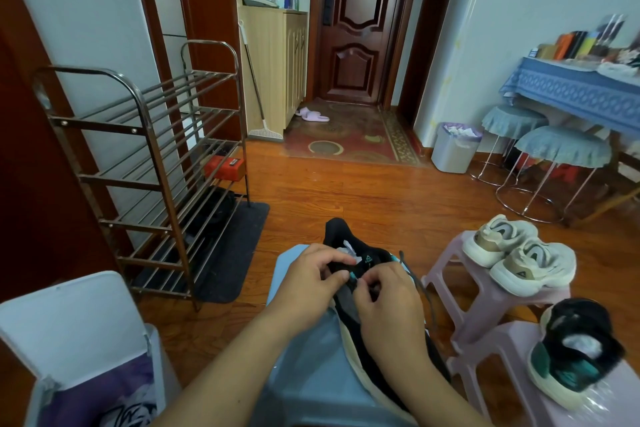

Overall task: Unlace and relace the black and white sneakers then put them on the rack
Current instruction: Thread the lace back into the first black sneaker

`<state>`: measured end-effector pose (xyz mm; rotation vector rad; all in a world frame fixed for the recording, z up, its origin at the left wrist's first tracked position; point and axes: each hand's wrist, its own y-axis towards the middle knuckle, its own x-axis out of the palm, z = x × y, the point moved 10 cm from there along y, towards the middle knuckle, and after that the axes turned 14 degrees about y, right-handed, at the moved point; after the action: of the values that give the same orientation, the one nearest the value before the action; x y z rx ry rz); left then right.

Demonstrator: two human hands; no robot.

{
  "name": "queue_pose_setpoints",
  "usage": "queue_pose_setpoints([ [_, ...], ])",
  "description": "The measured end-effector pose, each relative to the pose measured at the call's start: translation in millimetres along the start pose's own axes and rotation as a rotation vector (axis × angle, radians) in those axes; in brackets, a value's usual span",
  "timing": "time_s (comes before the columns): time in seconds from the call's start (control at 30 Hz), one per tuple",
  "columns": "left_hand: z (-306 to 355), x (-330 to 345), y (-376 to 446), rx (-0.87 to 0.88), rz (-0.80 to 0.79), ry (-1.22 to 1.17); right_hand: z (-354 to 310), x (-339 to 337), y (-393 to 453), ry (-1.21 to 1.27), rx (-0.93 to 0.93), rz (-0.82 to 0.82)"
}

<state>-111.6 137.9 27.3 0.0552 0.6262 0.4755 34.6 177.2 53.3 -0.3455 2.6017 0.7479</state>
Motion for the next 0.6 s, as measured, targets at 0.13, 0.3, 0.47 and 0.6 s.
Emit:
queue_pose_setpoints([
  [0.13,-2,-3,-1,-0.02,0.034,-0.015,-3,4,-1,-0.019,-0.005,-0.016],
  [0.3,4,-6,-4,0.044,0.043,-0.055,-1,6,2,0.009,0.028,-0.019],
  [0.47,11,-9,-3,0.161,0.095,0.041,0,8,5,0.011,0.042,-0.06],
  [0.6,32,-11,-9,0.39,0.177,0.296,3,8,9,0.001,0.08,-0.11],
])
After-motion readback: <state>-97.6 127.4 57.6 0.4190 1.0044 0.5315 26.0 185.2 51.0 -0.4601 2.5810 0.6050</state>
